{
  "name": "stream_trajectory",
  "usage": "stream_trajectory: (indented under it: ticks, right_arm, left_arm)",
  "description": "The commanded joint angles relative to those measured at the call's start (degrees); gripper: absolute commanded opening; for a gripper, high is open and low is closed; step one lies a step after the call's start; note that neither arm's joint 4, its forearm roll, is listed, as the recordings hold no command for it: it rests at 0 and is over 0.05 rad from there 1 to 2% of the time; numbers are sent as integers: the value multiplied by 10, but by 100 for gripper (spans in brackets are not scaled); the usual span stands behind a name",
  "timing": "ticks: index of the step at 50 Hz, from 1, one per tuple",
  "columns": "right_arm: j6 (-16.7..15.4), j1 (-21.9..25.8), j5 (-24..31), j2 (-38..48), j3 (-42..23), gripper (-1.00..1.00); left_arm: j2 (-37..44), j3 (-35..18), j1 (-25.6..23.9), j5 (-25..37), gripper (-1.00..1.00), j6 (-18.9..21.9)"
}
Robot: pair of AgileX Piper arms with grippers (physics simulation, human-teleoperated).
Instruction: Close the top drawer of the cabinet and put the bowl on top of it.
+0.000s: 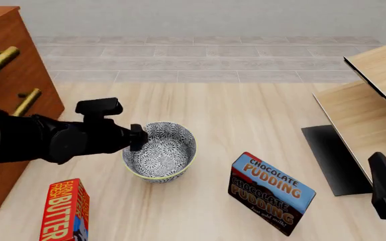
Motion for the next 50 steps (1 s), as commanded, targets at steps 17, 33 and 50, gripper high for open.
stream_trajectory:
  ticks: [17, 33, 50]
  right_arm:
    - [0, -2, -1, 1, 0, 100]
    - [0, -4, -4, 4, 0, 100]
    - [-1, -2, -5, 6, 0, 100]
  left_arm:
    - [45, 22, -8, -43, 100, -21]
    - [71, 32, -17, -64, 100, -33]
    - [70, 32, -7, -66, -100, -25]
